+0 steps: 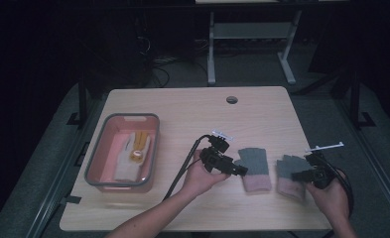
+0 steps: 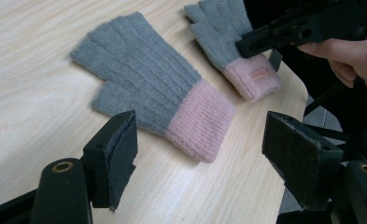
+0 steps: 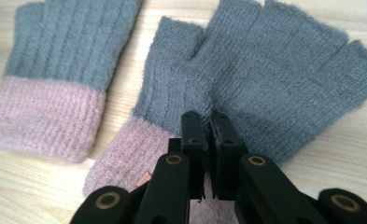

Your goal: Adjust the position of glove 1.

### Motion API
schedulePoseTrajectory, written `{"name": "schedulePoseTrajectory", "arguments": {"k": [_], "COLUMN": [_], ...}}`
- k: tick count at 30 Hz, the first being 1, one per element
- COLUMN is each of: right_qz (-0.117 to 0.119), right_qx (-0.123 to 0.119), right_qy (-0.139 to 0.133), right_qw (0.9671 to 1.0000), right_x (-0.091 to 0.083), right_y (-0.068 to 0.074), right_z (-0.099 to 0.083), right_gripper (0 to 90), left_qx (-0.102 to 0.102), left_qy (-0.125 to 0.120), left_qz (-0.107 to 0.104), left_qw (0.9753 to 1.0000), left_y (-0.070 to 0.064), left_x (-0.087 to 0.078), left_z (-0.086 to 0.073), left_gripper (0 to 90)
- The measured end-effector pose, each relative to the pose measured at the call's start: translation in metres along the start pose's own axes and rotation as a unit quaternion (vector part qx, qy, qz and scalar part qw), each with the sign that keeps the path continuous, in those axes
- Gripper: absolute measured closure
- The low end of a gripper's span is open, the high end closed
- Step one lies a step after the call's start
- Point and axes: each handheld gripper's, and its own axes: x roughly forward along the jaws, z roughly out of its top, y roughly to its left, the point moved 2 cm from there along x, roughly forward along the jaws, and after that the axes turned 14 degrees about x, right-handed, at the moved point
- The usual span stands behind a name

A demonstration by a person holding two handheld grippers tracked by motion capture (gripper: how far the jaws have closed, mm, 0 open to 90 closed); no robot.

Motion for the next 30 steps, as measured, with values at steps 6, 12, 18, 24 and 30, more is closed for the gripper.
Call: {"name": "schedulePoseTrajectory", "arguments": {"k": [6,12,18,24,30], "right_qz": [0.008,0.016,0.019,0.027,0.039], "right_qx": [0.000,-0.004,-0.013,-0.035,-0.061], "right_qy": [-0.004,-0.011,-0.013,-0.013,-0.012], "right_qw": [1.0000,0.9998,0.9996,0.9989,0.9973], "right_x": [-0.008,-0.018,-0.023,-0.025,-0.025], "right_y": [0.001,0.008,0.016,0.033,0.057], "right_z": [0.002,0.005,0.008,0.012,0.017], "right_gripper": [85.9,85.8,85.8,85.8,85.7], "left_qx": [-0.004,-0.006,-0.008,-0.011,-0.022], "left_qy": [0.000,0.000,-0.006,-0.011,-0.018], "left_qz": [0.000,-0.002,0.000,0.000,0.004], "left_qw": [1.0000,1.0000,1.0000,0.9999,0.9996], "left_y": [0.002,0.003,0.003,0.004,0.007], "left_x": [0.001,0.000,-0.003,-0.004,-0.011], "left_z": [0.000,0.000,-0.001,-0.004,-0.012], "left_gripper": [26.8,26.7,26.8,26.7,26.7]}}
